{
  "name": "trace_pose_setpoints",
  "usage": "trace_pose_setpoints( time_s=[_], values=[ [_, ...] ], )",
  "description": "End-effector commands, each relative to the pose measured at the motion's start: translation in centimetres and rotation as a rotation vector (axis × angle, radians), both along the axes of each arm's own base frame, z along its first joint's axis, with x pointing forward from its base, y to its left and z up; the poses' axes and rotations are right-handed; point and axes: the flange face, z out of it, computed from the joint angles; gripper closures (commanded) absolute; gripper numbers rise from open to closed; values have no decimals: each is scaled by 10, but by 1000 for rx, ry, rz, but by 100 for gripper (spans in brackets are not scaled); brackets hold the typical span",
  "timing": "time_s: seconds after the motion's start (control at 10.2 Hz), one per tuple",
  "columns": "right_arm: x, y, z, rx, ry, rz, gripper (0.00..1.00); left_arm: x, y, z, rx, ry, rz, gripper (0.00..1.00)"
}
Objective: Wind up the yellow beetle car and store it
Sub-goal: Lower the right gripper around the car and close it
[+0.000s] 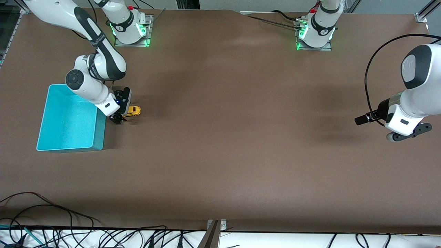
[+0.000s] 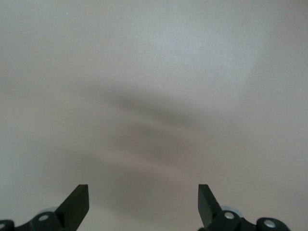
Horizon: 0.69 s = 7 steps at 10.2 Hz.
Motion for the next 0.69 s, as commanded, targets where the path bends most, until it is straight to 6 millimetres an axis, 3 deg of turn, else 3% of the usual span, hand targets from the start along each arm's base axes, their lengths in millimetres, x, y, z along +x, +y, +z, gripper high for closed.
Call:
trace_pose_setpoints(
  time_s=[0.0,0.59],
  values=[
    [-5,0,6,-1,-18,16,17,-3,1,7,7,7,-24,0],
    [-1,0,19,-7,-35,10,96,-3,0,7,7,7,-27,0]
  ],
)
